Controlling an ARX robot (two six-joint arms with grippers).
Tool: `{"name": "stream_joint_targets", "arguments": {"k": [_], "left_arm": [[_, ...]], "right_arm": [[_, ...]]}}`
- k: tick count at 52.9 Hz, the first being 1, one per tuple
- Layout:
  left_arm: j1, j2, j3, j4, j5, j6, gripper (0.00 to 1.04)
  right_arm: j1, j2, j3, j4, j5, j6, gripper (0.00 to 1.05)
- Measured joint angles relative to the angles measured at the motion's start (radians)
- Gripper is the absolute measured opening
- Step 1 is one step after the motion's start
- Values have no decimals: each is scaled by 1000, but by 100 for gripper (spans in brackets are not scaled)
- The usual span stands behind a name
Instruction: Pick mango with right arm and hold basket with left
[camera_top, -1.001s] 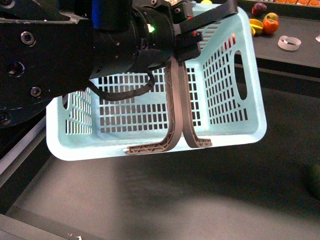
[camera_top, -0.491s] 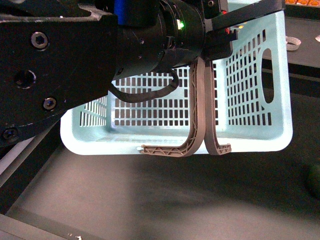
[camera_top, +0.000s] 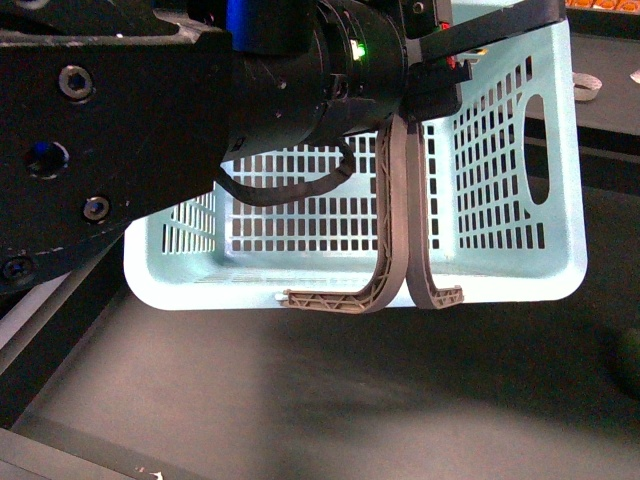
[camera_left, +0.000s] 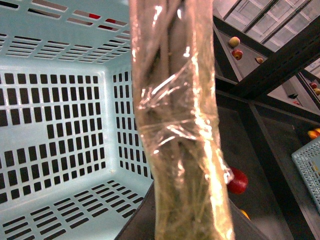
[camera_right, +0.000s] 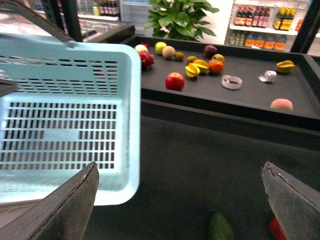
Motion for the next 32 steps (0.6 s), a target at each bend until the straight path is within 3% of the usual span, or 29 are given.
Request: {"name": "stream_joint_targets", "arguments": {"k": [8, 19, 32], "left_arm": [[0, 0, -2, 0, 2, -1, 7], [0, -1, -2, 0, -2, -1, 7], [0, -2, -2, 0, 0, 0, 7]], "right_arm": [[-126, 424, 43, 311, -55, -57, 97], [-241, 1047, 156, 656, -31, -116, 97], [-344, 1535, 299, 805, -16, -142, 97]]}}
